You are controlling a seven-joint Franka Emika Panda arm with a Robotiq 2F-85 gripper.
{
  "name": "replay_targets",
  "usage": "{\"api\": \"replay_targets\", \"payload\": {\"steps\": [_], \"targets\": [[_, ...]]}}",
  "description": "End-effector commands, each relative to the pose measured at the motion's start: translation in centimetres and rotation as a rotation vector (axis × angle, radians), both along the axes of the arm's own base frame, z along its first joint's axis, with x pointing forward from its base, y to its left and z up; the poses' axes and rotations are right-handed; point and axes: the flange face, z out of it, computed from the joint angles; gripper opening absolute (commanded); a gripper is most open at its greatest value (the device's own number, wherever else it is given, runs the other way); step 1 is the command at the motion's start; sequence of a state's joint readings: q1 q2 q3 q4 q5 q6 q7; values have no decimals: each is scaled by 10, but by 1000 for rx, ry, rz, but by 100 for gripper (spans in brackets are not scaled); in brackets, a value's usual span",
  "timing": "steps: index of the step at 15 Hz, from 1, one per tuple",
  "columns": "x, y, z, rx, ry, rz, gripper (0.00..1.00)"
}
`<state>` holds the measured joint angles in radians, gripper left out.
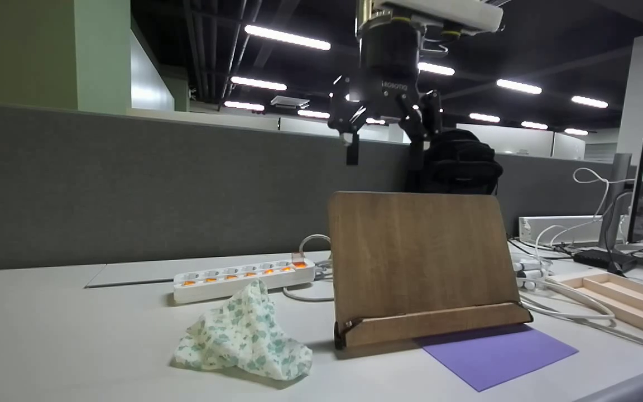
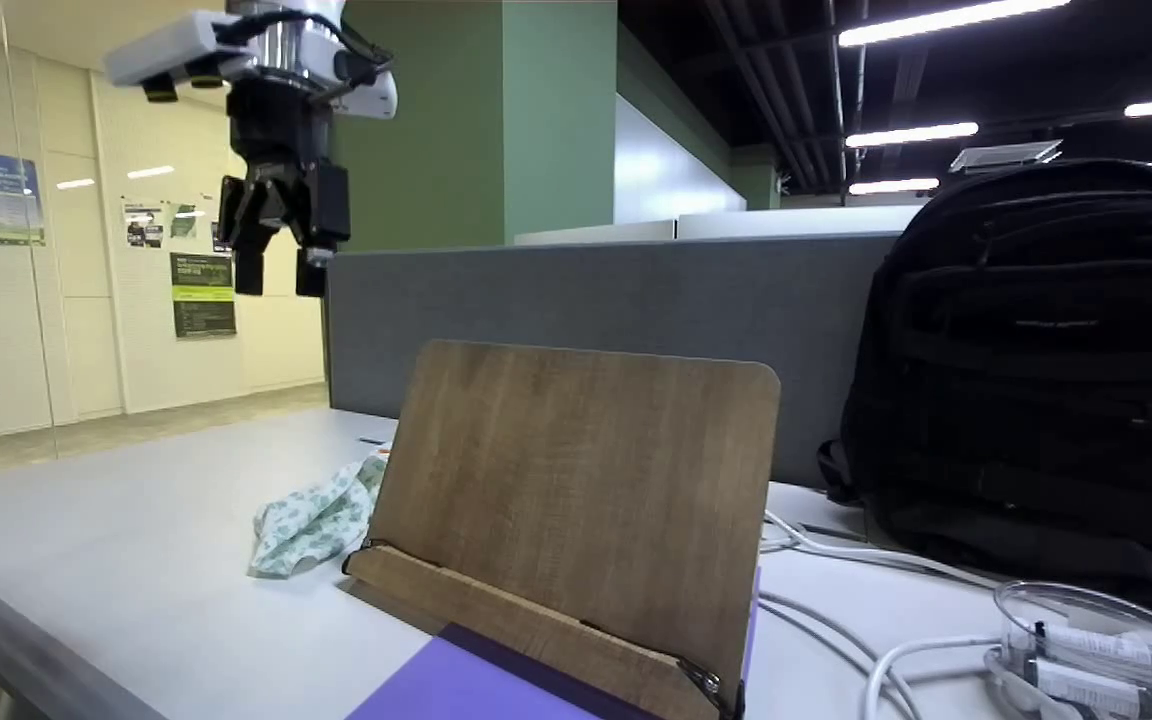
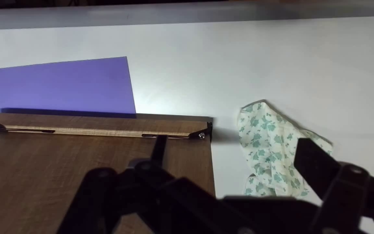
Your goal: Hang the white and green cloth on the wooden board
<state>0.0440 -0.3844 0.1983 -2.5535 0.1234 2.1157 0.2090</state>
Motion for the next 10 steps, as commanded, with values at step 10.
{"api": "replay_targets", "payload": {"steps": [10], "targets": [[1, 52, -146, -72, -37, 18, 100]]}}
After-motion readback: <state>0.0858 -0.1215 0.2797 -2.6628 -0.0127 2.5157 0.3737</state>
